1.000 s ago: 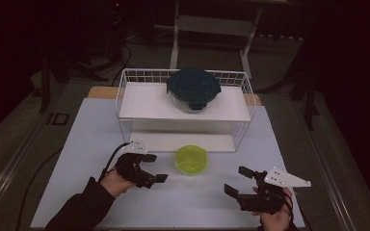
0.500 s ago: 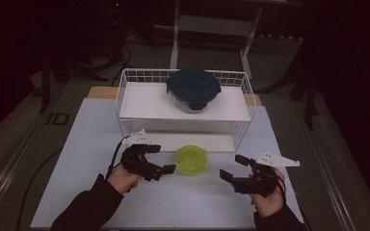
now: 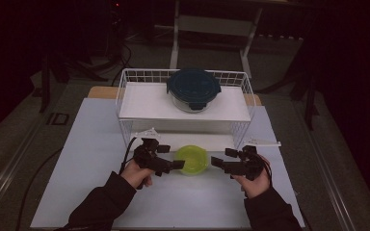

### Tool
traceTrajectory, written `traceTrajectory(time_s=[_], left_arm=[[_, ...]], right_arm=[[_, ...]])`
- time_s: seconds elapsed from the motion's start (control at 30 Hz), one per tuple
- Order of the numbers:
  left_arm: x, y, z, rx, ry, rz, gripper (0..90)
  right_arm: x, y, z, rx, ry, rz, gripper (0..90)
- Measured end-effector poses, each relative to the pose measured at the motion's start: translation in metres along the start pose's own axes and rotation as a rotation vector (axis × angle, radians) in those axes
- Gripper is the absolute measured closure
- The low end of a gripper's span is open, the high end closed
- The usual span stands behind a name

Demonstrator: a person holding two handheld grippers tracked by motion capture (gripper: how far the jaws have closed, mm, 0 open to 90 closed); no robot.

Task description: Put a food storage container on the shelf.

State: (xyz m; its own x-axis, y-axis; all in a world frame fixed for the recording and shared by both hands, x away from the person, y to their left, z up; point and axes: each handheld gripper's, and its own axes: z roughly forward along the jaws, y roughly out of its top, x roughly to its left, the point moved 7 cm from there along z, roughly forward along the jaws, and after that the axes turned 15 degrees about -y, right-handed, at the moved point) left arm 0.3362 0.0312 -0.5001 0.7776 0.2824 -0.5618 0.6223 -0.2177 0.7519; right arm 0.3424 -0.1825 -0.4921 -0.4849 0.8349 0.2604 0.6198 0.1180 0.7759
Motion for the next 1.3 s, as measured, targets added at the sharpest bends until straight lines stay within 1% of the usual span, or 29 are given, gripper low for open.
traceTrajectory(time_s=[0.03, 0.07, 0.1, 0.13, 0.17, 0.2, 0.23, 0.27, 0.3, 0.33, 0.4, 0.43, 0.47, 0.53, 0.57, 0.6, 0.67, 0.7, 0.73, 0.77, 0.83, 0.87, 0.9, 0.97, 1.0, 1.03, 1.13, 1.2, 1.3], left_arm=[[0.002, -0.001, 0.002, 0.005, 0.003, -0.013, 2.3], [0.005, -0.003, 0.004, 0.010, 0.024, -0.027, 2.6], [0.007, -0.004, 0.006, 0.008, 0.029, -0.034, 5.4], [0.007, -0.004, 0.006, 0.008, 0.029, -0.034, 6.7], [0.007, -0.004, 0.006, 0.008, 0.029, -0.034, 6.7], [0.014, -0.007, 0.010, 0.008, 0.038, -0.065, 6.8], [0.018, -0.008, 0.010, 0.009, 0.040, -0.087, 8.1], [0.022, -0.009, 0.009, 0.007, 0.051, -0.109, 11.7], [0.026, -0.010, 0.009, 0.004, 0.065, -0.136, 12.5], [0.030, -0.011, 0.009, -0.001, 0.065, -0.162, 14.6], [0.038, -0.013, 0.008, -0.008, 0.084, -0.226, 16.8], [0.042, -0.015, 0.008, -0.012, 0.079, -0.251, 20.7], [0.045, -0.016, 0.008, -0.014, 0.086, -0.274, 21.1], [0.049, -0.019, 0.009, -0.024, 0.080, -0.324, 26.1], [0.051, -0.020, 0.010, -0.032, 0.079, -0.343, 26.6], [0.053, -0.020, 0.010, -0.038, 0.072, -0.351, 30.6], [0.054, -0.020, 0.011, -0.044, 0.062, -0.370, 33.5], [0.054, -0.020, 0.012, -0.047, 0.049, -0.382, 37.5], [0.054, -0.020, 0.013, -0.042, 0.047, -0.398, 38.9], [0.054, -0.021, 0.015, -0.038, 0.040, -0.404, 42.5], [0.055, -0.022, 0.017, -0.032, 0.046, -0.410, 49.2], [0.055, -0.022, 0.018, -0.027, 0.041, -0.410, 53.1], [0.055, -0.023, 0.019, -0.023, 0.047, -0.401, 55.7], [0.053, -0.023, 0.020, -0.021, 0.025, -0.382, 62.1], [0.051, -0.022, 0.020, -0.019, 0.030, -0.370, 63.9], [0.050, -0.022, 0.021, -0.020, 0.032, -0.376, 66.8], [0.047, -0.023, 0.020, -0.019, 0.033, -0.366, 70.5], [0.046, -0.023, 0.019, -0.018, 0.030, -0.367, 72.5], [0.041, -0.024, 0.018, 0.010, 0.037, -0.343, 73.8]], right_arm=[[-0.002, 0.000, 0.005, 0.015, 0.009, 0.014, 18.0], [-0.003, 0.000, 0.007, 0.024, 0.014, 0.026, 18.1], [-0.006, 0.001, 0.011, 0.033, 0.010, 0.041, 18.3], [-0.006, 0.001, 0.011, 0.033, 0.010, 0.041, 18.3], [-0.007, 0.001, 0.015, 0.045, 0.017, 0.055, 18.3], [-0.011, -0.001, 0.023, 0.080, 0.011, 0.085, 18.6], [-0.011, -0.002, 0.027, 0.099, 0.018, 0.102, 18.6], [-0.012, -0.002, 0.030, 0.113, 0.018, 0.119, 19.2], [-0.013, -0.004, 0.033, 0.126, 0.017, 0.134, 20.5], [-0.014, -0.005, 0.036, 0.139, 0.016, 0.146, 20.8], [-0.016, -0.009, 0.041, 0.172, 0.012, 0.176, 25.7], [-0.016, -0.011, 0.043, 0.187, 0.015, 0.194, 26.2], [-0.016, -0.012, 0.045, 0.197, 0.018, 0.207, 28.7], [-0.016, -0.016, 0.049, 0.219, 0.016, 0.219, 32.5], [-0.015, -0.017, 0.051, 0.226, 0.020, 0.230, 35.1], [-0.015, -0.018, 0.053, 0.236, 0.024, 0.239, 39.5], [-0.015, -0.019, 0.056, 0.245, 0.028, 0.257, 42.5], [-0.014, -0.019, 0.057, 0.249, 0.031, 0.260, 45.7], [-0.014, -0.020, 0.058, 0.257, 0.037, 0.269, 46.5], [-0.014, -0.020, 0.060, 0.263, 0.036, 0.277, 50.3], [-0.014, -0.022, 0.061, 0.277, 0.033, 0.274, 54.4], [-0.014, -0.023, 0.062, 0.284, 0.031, 0.276, 59.2], [-0.013, -0.024, 0.062, 0.287, 0.030, 0.272, 61.5], [-0.012, -0.024, 0.061, 0.288, 0.050, 0.280, 67.9], [-0.011, -0.023, 0.061, 0.287, 0.051, 0.276, 69.3], [-0.010, -0.023, 0.060, 0.282, 0.048, 0.267, 72.3], [-0.007, -0.024, 0.058, 0.285, 0.059, 0.260, 74.8], [-0.005, -0.025, 0.056, 0.292, 0.080, 0.260, 76.0], [-0.001, -0.027, 0.052, 0.294, 0.087, 0.242, 77.1]])
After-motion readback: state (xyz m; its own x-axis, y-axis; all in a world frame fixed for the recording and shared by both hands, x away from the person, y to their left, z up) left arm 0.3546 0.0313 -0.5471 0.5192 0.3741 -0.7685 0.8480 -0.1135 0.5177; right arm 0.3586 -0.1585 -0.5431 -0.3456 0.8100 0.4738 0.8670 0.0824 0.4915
